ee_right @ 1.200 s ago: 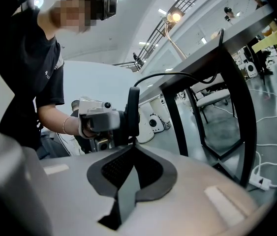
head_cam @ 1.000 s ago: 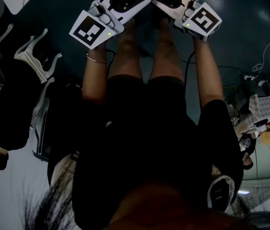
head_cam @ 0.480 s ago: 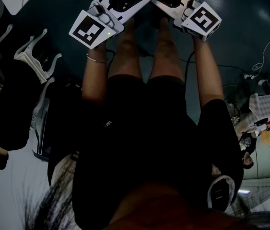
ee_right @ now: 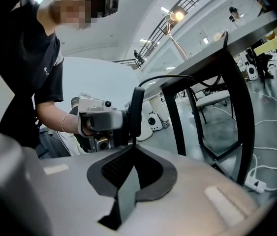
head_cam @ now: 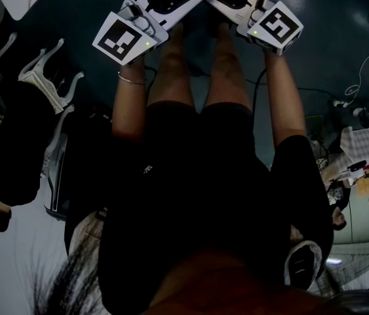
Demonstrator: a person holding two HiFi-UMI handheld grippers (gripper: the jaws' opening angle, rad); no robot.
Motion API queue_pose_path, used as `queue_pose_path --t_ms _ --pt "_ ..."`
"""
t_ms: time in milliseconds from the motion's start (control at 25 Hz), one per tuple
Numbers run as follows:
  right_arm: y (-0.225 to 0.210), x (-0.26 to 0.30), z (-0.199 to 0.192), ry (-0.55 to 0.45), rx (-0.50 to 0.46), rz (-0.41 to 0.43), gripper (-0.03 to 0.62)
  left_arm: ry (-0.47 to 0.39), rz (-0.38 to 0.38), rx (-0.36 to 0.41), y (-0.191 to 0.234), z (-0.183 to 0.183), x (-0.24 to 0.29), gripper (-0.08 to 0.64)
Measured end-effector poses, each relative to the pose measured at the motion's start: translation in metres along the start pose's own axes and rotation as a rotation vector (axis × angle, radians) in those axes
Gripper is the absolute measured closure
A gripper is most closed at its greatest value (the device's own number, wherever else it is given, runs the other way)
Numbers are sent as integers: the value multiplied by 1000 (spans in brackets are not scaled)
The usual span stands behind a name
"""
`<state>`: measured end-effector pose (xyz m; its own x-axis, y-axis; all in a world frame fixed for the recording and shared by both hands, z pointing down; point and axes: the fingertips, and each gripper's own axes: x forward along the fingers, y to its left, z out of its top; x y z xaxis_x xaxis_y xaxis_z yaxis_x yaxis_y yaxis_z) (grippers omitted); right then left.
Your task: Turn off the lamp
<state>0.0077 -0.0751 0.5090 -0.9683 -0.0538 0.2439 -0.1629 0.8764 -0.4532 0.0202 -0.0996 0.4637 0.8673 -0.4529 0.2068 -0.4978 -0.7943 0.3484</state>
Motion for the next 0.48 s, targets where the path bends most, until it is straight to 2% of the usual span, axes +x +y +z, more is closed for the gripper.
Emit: queue_pose_path --t_ms 480 --pt "0 0 -2 20 -6 0 588 10 8 12 2 -2 0 476"
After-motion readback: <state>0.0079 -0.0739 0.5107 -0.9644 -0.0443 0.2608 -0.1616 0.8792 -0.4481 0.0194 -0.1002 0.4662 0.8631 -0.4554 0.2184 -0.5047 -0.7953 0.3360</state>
